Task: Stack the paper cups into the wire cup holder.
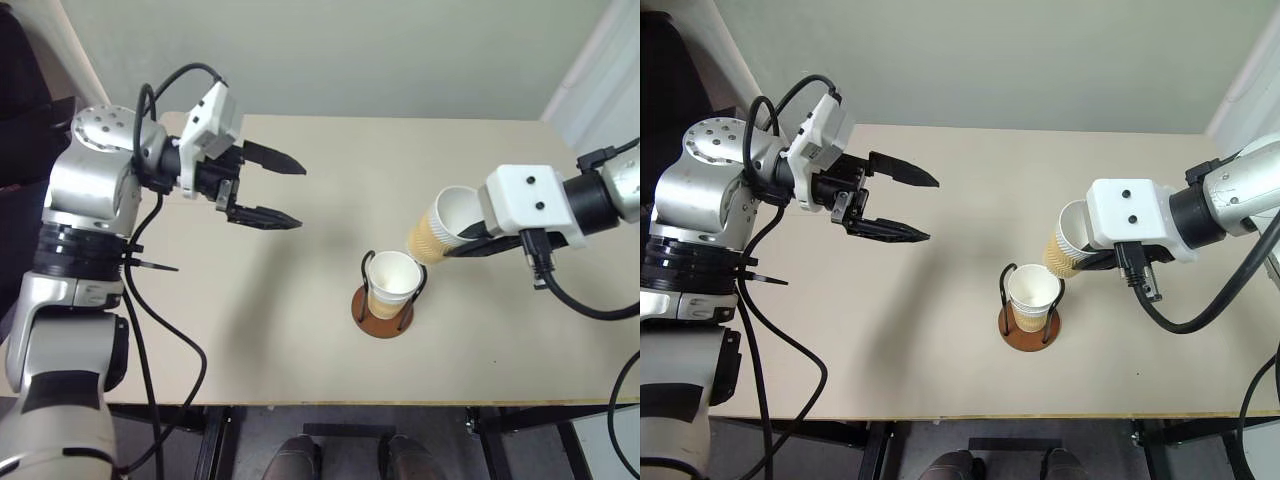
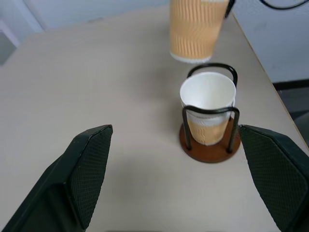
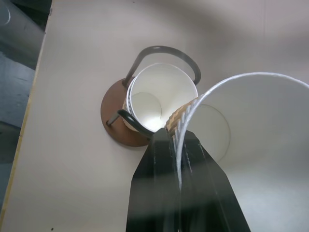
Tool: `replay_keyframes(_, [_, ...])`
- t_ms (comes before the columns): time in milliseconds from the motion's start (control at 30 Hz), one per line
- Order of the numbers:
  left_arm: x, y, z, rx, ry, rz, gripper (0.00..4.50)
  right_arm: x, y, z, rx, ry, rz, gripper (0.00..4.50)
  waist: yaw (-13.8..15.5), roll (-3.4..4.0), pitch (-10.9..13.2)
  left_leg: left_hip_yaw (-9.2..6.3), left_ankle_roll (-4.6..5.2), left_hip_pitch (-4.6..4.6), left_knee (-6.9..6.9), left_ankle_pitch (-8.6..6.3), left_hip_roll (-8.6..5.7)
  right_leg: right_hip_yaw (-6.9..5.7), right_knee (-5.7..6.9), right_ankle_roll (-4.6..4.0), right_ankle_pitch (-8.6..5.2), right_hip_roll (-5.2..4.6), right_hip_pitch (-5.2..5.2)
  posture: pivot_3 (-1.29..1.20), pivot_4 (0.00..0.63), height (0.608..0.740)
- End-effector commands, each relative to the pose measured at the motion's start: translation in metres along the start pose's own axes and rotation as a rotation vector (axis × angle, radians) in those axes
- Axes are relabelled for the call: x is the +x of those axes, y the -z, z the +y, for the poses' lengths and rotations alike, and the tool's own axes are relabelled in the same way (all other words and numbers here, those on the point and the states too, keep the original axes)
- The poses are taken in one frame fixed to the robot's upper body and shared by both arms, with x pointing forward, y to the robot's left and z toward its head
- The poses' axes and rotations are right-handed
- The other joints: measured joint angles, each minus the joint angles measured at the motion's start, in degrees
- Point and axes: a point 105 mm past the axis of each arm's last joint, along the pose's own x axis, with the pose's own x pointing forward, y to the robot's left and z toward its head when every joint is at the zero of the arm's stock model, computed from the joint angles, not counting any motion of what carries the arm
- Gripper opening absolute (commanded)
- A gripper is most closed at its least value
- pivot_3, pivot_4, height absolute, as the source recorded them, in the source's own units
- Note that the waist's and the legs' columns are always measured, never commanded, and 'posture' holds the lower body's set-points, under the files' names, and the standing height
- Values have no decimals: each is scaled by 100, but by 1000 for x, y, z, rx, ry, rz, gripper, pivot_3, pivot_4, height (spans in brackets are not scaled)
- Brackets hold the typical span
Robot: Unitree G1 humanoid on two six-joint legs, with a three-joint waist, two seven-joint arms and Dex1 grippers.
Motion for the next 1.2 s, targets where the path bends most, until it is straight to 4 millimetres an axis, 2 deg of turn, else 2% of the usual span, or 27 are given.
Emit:
replay_keyframes(33, [-10,-21,7,49,-49,-55,4500,-6,-7,-3,-32,23,4,32,-1,0,0,0,0,0,0,0,0,0,0,0,0,0,0,0,150,740])
replay_keyframes(433, [-16,-41,20,45,-138,-181,4500,-1,-14,-5,-65,0,-17,32,-4,-1,1,0,0,0,-4,0,0,0,-2,-2,-1,0,-1,0,150,740])
replay_keyframes(667, [-13,-40,21,45,-139,-179,4500,1,-16,-3,-76,-22,-28,32,-4,-1,1,1,-2,1,-12,1,0,1,-1,-5,-3,0,-5,0,150,740])
replay_keyframes(800, [-11,-37,20,45,-134,-185,4500,7,-29,-1,-112,-68,-66,32,-14,0,1,3,-3,1,-12,2,0,2,0,-5,-3,0,-7,0,150,740])
replay_keyframes(900, [-9,-37,20,46,-126,-188,4500,12,-32,0,-133,-89,-69,32,-14,-1,1,1,-4,1,-13,2,1,1,0,-6,-4,1,-8,0,150,740])
replay_keyframes(1200, [-7,-37,19,53,-115,-185,4500,29,-26,0,-173,-131,-50,32,-15,0,1,1,-5,0,-17,3,1,1,-1,-7,-4,0,-11,0,150,740])
